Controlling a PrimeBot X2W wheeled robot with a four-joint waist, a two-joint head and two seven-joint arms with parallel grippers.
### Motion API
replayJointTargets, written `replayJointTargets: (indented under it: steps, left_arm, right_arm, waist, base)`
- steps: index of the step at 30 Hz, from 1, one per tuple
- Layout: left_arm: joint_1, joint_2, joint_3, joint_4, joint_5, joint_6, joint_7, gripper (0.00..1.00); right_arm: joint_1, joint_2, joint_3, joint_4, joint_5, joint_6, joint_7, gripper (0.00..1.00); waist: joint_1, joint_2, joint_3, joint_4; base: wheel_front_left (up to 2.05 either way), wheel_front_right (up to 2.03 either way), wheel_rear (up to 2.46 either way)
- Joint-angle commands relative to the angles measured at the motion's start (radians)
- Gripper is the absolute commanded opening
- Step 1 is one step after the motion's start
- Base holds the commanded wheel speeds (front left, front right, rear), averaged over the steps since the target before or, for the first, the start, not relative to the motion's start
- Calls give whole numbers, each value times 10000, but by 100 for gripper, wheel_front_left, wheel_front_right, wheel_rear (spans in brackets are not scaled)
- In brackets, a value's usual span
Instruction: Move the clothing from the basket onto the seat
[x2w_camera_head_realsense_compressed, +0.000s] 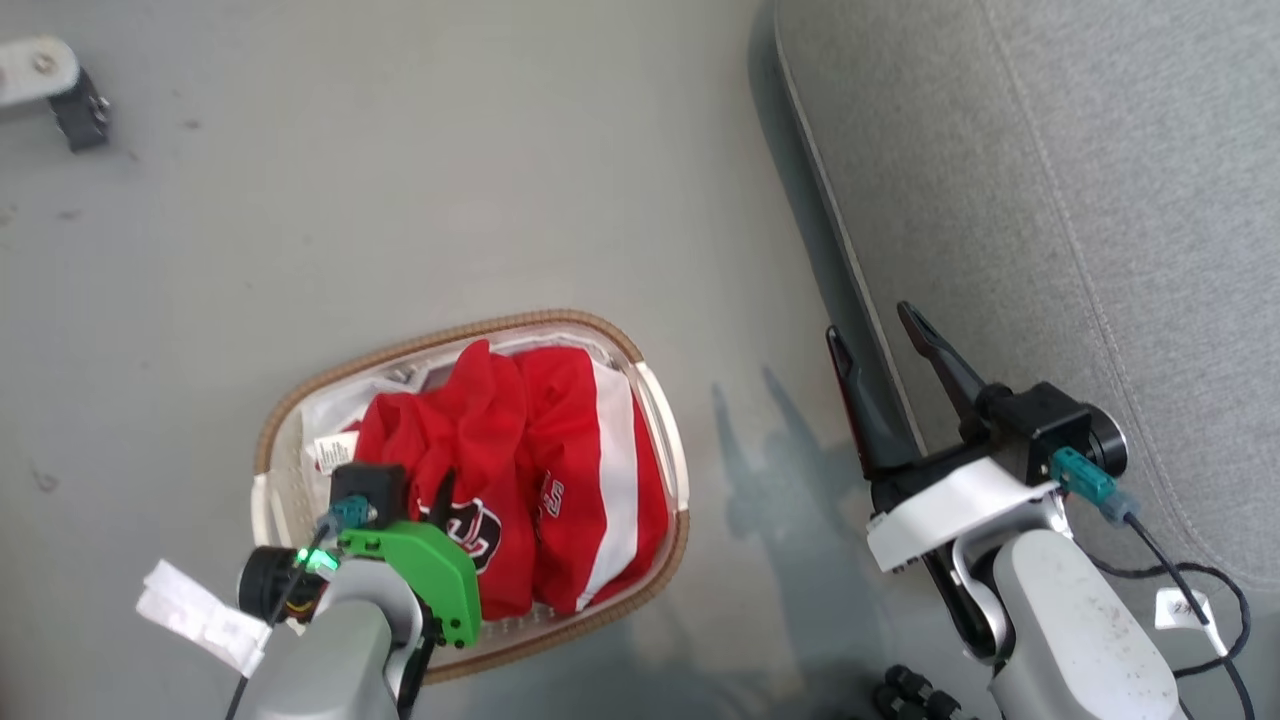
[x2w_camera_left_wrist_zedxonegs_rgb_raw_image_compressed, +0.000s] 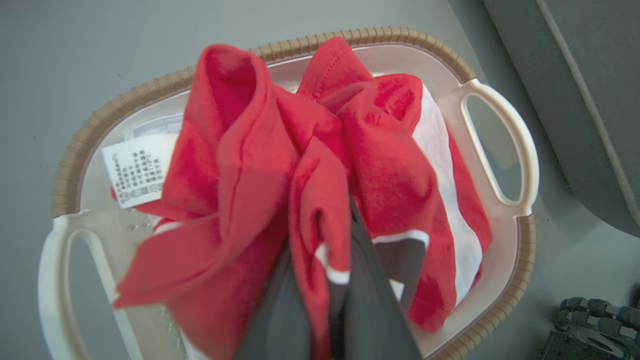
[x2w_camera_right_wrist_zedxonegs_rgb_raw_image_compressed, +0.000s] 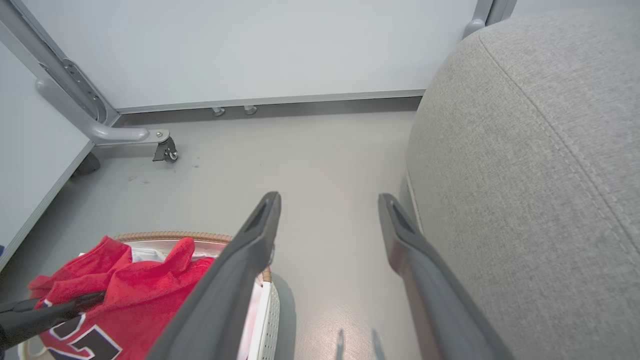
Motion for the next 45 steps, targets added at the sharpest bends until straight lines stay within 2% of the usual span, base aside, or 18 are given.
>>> replayJointTargets:
  steps: [1,8,16,30,33,42,45]
  left_arm:
    - [445,31,121,-254,117,50,-31,0]
    - [1688,-118,802,-1813,609,62,-35,0]
    - [2490,-234,1435,-3518,1247,-24,-36,0]
    - [3039,-388,2225,-7260,1434,-44,-37,0]
    - [2979,-401,2163,-7814,1476,-44,-37,0]
    - [3040,-415,1547,-8606,1204,-45,-38,0]
    - [3125,-416,1171,-8656,1034,-45,-38,0]
  right_arm:
    - [248,-45,-73,67,-31,-6,-49,100]
    - [1019,-47,-243,249,-134,-6,-49,100]
    - [1805,-192,-523,335,-112,-8,-51,100]
    - [2769,-119,-284,515,209,-8,-49,100]
    - [2804,-108,92,420,88,-8,-51,100]
    - [2034,-461,2852,-92,-40,-8,-51,100]
    - [1584,-345,3234,-44,-267,-8,-49,100]
  waist:
    - [0,-1,-1406,514]
    - [0,-1,-2868,1025]
    - [0,-1,-3972,1571]
    - [0,-1,-5249,1796]
    - [0,-1,-5336,1835]
    - [0,-1,-5476,2071]
    - [0,-1,-5495,2169]
  base:
    - [0,0,0]
    - [0,0,0]
    - [0,0,0]
    - [0,0,0]
    - [0,0,0]
    - [0,0,0]
    - [0,0,0]
